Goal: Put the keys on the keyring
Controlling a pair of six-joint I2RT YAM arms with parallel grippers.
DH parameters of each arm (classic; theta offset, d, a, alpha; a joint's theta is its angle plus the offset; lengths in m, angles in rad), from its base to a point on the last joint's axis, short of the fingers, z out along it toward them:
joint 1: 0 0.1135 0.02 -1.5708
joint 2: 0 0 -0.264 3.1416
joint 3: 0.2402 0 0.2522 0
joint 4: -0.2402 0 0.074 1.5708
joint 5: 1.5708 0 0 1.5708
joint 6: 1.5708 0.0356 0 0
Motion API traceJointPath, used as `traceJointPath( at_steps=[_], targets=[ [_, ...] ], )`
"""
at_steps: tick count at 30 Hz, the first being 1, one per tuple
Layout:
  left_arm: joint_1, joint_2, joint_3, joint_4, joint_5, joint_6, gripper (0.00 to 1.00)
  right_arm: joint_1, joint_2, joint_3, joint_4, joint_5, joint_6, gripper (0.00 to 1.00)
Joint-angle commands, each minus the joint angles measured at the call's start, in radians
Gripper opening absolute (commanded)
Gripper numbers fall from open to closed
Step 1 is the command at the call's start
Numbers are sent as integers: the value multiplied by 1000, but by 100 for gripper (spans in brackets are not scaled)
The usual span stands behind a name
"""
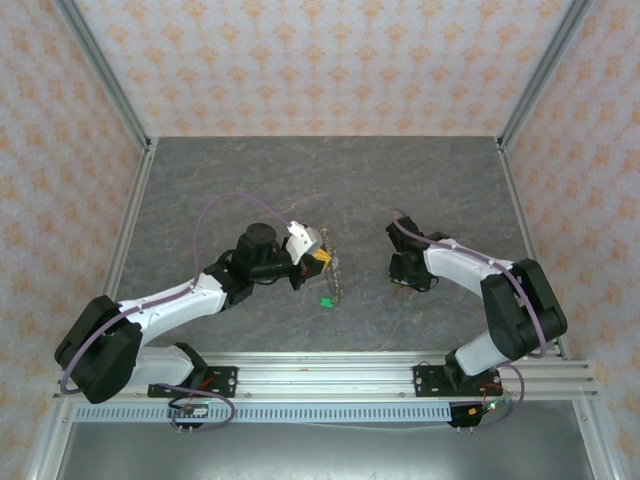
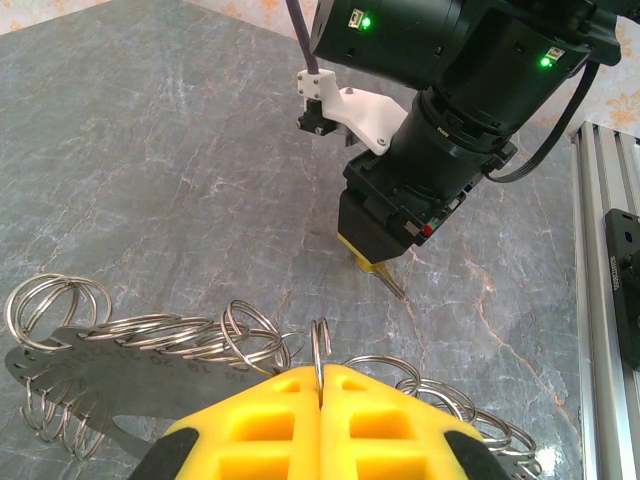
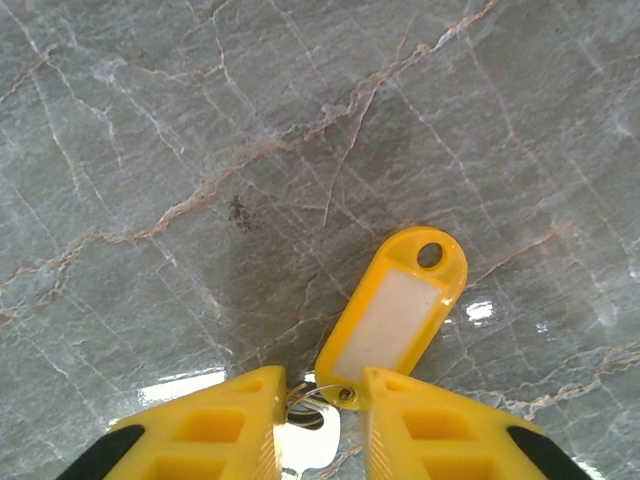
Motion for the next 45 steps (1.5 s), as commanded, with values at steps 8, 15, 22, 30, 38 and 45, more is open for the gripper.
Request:
traceJointPath(
  at_steps=[8,15,22,30,38,45],
  targets=[
    [-7,-3,34,39,-12,-13,0,6,-39,-4,-22,33,9,17],
    [-7,-1,39,32,-10,-10,0,6,-65,-32,0,36,26,12],
    [-8,-3,38,29,-12,-9,0,6,-94,-58,20,51,44,14],
    [-9,-5,37,24,-12,-7,0,2,-115,-75,27,88,58,15],
    [-9,-2,39,25,-8,-7,0,1,-101,-72,36,74,58,17],
    [-9,-7,37,21,-11,-7,0,1,-97,-71,39,74,57,16]
  ],
)
